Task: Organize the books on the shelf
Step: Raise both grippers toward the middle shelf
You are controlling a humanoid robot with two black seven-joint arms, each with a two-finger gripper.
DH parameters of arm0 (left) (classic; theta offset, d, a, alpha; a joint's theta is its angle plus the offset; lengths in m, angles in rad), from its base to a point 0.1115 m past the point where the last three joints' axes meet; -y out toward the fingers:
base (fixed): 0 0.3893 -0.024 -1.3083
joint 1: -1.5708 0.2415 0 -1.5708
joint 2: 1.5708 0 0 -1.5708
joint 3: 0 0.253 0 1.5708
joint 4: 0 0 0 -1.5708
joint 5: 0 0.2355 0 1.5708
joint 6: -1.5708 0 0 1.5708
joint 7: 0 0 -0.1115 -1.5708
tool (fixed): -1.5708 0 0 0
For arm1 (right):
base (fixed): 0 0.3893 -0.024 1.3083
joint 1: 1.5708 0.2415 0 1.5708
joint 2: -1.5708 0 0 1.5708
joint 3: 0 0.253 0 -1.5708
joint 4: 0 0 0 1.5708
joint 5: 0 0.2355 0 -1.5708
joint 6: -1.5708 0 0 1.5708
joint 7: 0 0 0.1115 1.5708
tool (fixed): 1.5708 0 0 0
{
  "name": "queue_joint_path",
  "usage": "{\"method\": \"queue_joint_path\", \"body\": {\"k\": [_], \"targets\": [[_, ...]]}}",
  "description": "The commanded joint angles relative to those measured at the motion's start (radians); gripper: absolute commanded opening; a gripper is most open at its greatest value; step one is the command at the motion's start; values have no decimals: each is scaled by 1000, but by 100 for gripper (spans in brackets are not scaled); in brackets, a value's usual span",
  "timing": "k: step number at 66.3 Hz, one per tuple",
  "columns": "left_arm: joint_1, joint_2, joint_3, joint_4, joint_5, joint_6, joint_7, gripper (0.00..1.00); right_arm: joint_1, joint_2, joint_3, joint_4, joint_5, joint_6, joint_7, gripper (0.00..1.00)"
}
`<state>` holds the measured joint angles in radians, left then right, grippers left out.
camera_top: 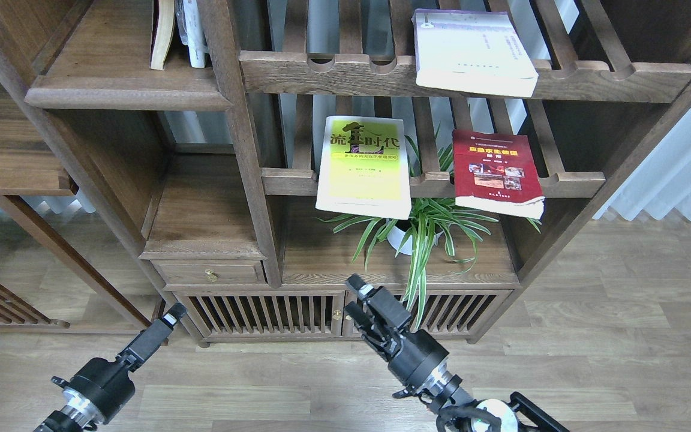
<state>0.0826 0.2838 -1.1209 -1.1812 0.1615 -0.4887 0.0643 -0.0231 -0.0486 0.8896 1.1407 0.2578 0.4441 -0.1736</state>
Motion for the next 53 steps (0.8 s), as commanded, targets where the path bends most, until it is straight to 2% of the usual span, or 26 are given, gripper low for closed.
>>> {"method": "queue_joint_path", "body": {"k": [1,17,29,35,45,53], "targets": [[3,0,1,-3,0,0,0,100,0,-16,9,17,1,-5,-9,99],[-12,-98,-49,-31,-11,0,0,100,-3,49,97,48,26,7,9,99],[-20,-112,-66,-35,-249,0,3,100,-8,49,172,50,31,-33,6,99],[-20,-104,-77,-51,-355,0,12,100,-14,49,173,51,54,-62,8,99],[-27,-32,-62,-64,-465,0,58,100,-14,49,173,50,103,-94,11,99],[-50,-23,-62,-83,-468,0,60,100,-14,49,176,41,106,-88,54,99]]}}
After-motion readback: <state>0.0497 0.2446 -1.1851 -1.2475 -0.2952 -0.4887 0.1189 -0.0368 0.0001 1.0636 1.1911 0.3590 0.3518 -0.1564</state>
